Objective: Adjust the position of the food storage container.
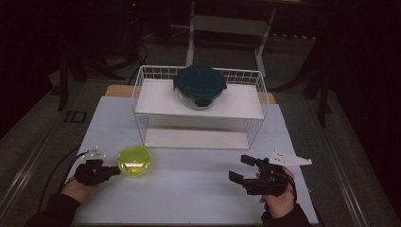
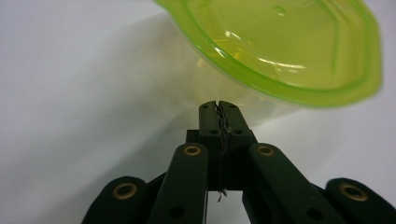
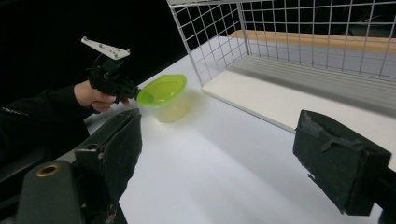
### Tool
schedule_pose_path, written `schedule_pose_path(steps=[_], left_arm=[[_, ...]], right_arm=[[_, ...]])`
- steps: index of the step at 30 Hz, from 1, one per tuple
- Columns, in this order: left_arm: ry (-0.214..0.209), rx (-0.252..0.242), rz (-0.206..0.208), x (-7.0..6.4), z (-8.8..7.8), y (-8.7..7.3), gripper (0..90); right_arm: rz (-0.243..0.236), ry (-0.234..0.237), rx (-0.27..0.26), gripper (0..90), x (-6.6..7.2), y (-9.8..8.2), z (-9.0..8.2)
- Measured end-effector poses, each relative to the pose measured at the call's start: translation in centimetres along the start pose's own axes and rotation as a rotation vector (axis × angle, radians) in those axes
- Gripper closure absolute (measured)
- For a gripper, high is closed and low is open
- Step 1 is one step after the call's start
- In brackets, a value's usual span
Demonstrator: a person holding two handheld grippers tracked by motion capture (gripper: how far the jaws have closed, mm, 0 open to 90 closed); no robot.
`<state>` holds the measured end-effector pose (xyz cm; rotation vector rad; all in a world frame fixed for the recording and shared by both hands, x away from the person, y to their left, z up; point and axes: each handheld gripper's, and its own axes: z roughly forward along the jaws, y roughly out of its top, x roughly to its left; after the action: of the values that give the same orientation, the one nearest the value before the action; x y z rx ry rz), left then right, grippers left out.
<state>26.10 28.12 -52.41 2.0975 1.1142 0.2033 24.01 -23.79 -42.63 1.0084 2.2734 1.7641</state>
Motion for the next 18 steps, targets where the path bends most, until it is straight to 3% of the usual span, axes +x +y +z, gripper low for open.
schedule_pose_path(steps=[2, 3, 6, 10, 14, 18], left_arm=[[0.013, 0.005, 0.038, -0.4, 0.2, 0.2, 88.4], [0.022, 0.008, 0.038, -0.3, 0.3, 0.3, 88.3], [0.068, -0.002, 0.013, 0.8, 0.3, 0.6, 88.4], [0.087, -0.038, -0.009, 2.3, 0.6, 1.1, 88.4], [0.072, -0.071, 0.007, 2.7, 1.1, 1.7, 88.4], [0.038, -0.051, 0.031, 1.9, 1.8, 2.0, 88.4]], right_arm=[[0.001, 0.0, -0.002, 15.3, 0.0, 0.0, 0.0], [0.001, -0.001, 0.001, 15.3, 0.0, 0.0, 0.0], [0.002, 0.0, 0.001, 15.3, 0.0, -0.1, 0.0], [0.0, -0.003, 0.003, 15.3, 0.0, -0.1, 0.0], [0.007, -0.012, 0.009, 15.3, -0.1, -0.3, 0.0], [0.009, -0.019, 0.006, 15.3, -0.2, -0.3, 0.0]])
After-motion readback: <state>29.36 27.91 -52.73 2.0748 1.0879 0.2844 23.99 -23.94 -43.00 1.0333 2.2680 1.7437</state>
